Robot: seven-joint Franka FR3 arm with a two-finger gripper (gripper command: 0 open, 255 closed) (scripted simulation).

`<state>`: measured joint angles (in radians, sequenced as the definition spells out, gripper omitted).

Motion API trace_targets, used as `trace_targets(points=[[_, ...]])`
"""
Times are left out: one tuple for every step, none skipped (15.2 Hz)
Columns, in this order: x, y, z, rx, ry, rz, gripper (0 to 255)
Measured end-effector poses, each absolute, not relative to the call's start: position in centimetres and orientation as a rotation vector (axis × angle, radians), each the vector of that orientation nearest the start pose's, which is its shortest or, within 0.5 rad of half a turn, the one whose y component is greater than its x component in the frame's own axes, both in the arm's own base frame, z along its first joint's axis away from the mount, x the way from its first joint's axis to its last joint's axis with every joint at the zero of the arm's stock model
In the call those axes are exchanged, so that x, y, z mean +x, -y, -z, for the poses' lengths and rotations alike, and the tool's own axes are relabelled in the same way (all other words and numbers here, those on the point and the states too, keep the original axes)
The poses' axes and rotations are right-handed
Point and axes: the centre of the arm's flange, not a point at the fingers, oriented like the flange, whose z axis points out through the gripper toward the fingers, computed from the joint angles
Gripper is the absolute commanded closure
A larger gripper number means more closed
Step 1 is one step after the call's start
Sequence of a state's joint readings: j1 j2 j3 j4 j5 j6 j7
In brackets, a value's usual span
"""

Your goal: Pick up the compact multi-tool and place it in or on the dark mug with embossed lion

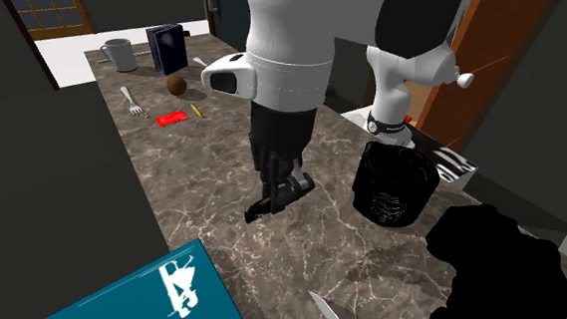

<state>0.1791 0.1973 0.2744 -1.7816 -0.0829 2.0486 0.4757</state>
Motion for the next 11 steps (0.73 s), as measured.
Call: trace_targets(points=[[56.6,-26.1,-45.8,-3.124,0.009,0.124,255],[56.6,-26.2,-46.3,-3.124,0.009,0.124,255],[56.5,-26.1,-46.9,-3.124,0.010,0.123,255],[56.7,-26.1,-47.4,-3.124,0.010,0.124,255],[56.6,-26.1,-47.9,-3.124,0.009,0.124,255],[56.6,-26.1,-48.4,-3.124,0.009,0.124,255],[56.5,-26.0,-48.9,-3.124,0.009,0.124,255],[56.5,-26.0,-49.5,-3.124,0.010,0.124,255],[56.5,-26.0,-50.1,-3.124,0.009,0.124,255],[56.5,-26.0,-50.6,-3.124,0.010,0.124,255],[56.6,-26.1,-51.1,-3.124,0.009,0.124,255]])
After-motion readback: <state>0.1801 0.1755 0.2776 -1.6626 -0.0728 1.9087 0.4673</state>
